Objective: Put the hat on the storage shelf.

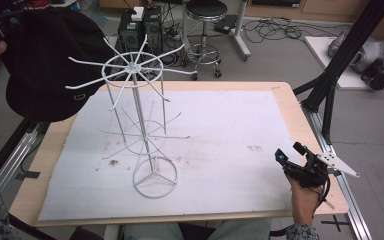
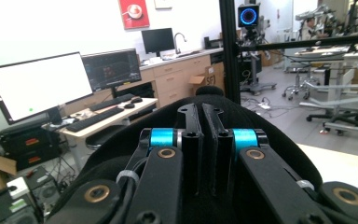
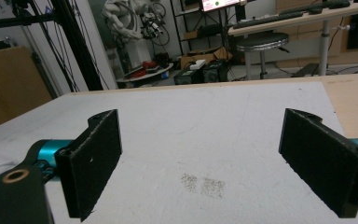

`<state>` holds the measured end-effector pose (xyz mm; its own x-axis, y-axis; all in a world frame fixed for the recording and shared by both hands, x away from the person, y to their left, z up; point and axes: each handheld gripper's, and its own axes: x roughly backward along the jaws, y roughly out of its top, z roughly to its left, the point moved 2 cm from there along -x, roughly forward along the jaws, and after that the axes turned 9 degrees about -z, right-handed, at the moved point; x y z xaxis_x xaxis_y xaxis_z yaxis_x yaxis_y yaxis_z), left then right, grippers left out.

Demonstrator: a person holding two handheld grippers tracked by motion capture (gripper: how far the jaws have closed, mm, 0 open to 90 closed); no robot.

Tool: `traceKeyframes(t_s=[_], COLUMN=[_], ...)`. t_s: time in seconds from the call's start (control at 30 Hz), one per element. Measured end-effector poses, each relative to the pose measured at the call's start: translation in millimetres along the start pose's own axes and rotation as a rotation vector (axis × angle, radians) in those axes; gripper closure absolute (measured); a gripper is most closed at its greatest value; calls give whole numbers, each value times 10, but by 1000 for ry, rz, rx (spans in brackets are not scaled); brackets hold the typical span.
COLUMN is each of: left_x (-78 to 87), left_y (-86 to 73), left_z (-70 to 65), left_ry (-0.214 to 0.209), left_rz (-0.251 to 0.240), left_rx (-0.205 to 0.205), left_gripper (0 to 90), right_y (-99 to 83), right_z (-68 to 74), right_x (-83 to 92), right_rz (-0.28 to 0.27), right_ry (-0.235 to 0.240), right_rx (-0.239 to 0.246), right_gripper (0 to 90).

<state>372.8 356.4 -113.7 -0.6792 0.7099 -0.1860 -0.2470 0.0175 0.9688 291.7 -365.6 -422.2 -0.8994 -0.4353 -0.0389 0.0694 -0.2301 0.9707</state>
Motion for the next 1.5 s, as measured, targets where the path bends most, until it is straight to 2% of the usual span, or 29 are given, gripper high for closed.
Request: traceKeyframes(t_s=[0.23,0.57,0.7,1.0,1.23,1.5], left_x=[-77,-157,-173,-261,-293,-361], left_y=[177,347,410,584,678,761], left_z=[17,129,149,121,121,133], left_ry=[2,-6,5,19,20,15], left_rz=[-45,-106,-117,-126,-171,-187], left_rx=[3,50,54,32,51,71], left_gripper=[862,862,862,862,862,862], right_y=[-5,-17,-22,-33,-36,-36], right_z=[-9,-12,-17,-3,-3,-3], right_x=[13,26,42,39,41,52], right_rz=[0,12,15,19,18,23], right_ry=[2,-5,-6,-3,-1,-5], right_rx=[5,0,-3,4,-2,-9], right_gripper=[122,123,123,122,122,123])
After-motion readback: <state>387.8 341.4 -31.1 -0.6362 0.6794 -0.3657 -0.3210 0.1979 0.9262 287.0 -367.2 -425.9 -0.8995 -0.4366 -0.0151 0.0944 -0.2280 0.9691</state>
